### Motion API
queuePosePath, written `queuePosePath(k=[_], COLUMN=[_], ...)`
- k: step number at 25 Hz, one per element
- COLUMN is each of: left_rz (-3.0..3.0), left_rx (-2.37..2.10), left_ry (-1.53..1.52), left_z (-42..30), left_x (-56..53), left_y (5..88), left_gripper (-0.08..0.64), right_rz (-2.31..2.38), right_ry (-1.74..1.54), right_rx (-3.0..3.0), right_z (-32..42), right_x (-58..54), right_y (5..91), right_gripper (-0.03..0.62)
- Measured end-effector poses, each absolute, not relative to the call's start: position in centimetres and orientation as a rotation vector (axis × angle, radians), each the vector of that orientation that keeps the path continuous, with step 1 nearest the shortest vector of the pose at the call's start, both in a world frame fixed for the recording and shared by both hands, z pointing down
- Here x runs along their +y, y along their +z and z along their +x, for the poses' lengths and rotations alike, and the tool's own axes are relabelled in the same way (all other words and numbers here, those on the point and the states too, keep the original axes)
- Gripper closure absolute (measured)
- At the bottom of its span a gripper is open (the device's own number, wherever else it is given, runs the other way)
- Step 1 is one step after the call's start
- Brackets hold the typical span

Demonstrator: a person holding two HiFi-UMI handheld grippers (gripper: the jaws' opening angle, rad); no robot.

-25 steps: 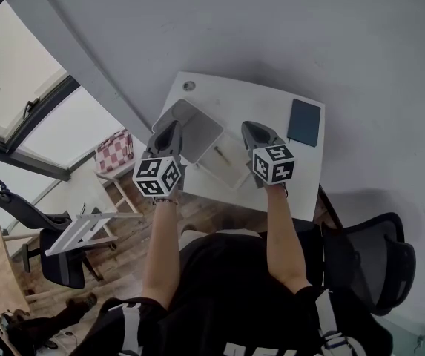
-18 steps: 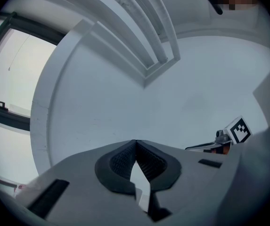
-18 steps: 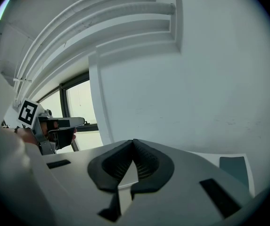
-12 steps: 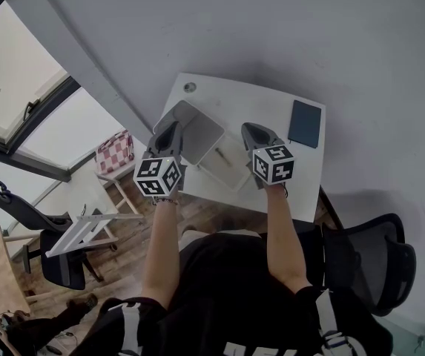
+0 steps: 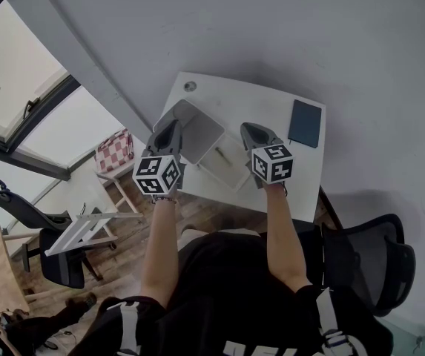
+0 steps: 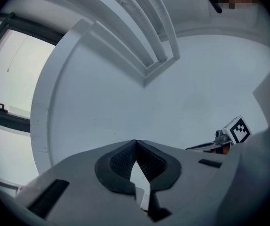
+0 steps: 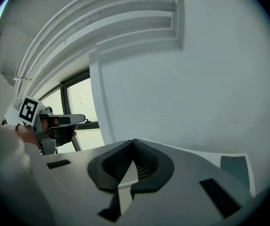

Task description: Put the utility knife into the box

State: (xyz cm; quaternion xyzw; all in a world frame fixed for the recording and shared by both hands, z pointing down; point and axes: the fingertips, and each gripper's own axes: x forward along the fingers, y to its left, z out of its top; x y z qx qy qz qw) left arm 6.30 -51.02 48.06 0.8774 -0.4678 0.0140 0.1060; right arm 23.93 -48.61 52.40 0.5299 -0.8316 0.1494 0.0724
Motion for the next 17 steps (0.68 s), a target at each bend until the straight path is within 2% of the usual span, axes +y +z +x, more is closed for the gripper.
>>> queuePosePath(k=[17], left_rz=[2.58], left_rx=[-1.386], left_ry=[0.053], left_z=[6.96], left_x=[-51.62], left_y=[48.26], left_gripper=[0.534], right_rz=[1.561], right_ry=[0.434], right_rx=[-2.505], right_z=[24.23], right_x=[-49.11], right_y=[52.33], right_gripper=[0.578])
